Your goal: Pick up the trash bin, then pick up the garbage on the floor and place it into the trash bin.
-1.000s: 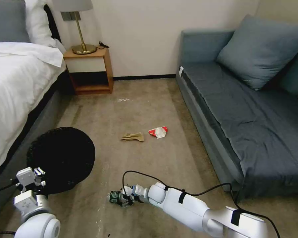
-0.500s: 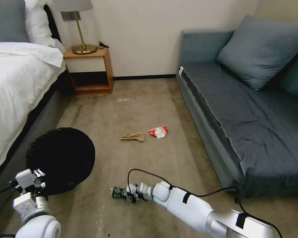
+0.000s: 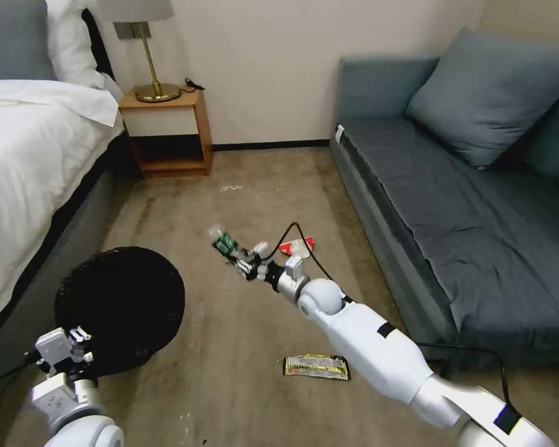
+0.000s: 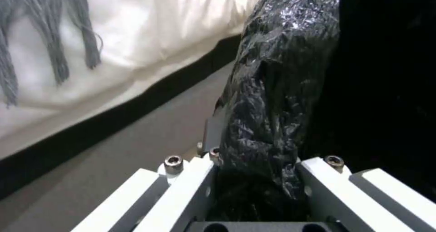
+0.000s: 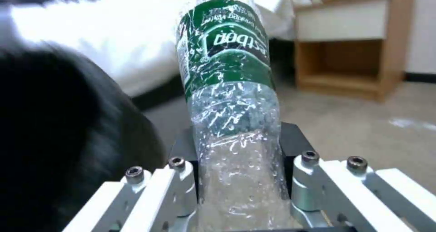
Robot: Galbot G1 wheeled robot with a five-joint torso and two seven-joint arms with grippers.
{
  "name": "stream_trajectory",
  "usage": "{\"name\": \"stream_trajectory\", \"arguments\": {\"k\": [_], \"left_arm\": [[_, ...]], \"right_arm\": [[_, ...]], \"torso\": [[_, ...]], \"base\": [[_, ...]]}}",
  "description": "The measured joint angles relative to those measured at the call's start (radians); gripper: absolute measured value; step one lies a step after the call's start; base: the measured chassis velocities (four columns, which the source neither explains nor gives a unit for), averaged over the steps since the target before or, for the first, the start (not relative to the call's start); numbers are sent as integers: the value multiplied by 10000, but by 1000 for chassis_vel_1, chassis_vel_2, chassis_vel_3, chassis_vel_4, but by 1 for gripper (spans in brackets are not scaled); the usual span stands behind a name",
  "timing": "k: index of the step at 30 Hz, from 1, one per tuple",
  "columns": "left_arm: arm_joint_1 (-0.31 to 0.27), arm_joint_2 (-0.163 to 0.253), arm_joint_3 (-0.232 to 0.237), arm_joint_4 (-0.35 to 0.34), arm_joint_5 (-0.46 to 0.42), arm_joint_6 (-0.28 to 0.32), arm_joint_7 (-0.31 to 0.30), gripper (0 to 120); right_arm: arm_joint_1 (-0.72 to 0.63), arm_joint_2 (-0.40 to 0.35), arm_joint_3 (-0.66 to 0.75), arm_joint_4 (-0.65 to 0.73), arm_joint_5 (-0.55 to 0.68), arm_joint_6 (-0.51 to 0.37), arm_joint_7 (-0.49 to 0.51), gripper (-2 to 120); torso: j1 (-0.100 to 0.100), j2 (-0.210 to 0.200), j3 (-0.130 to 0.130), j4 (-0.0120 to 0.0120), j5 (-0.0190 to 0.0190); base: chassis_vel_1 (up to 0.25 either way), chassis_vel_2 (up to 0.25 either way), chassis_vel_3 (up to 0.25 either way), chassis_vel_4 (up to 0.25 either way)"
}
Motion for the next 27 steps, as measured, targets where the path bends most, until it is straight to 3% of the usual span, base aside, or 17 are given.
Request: {"name": "stream_trajectory", "arguments": {"k": [5,11,20,27], "left_arm": [[-138,-91,76,60,-99,81,-43,4],[-147,-108,115,41,-475,157,-21,4],[-163,-164,205,-33,-836,147,497,4],[-154,-145,238,-45,-976,73,907,4]], "right_arm": [[-189,-123,-459,1416,760,-237,-36,28],[-318,-46,-1299,2103,792,-452,10,28],[-261,864,-2303,955,-250,-308,790,28],[-184,1128,-2517,298,-832,-130,1437,28]], "torso": [[0,0,0,0,-1],[0,0,0,0,0],[0,0,0,1,-1],[0,0,0,1,-1]], "base": [[0,0,0,0],[0,0,0,0],[0,0,0,0],[0,0,0,0]]}}
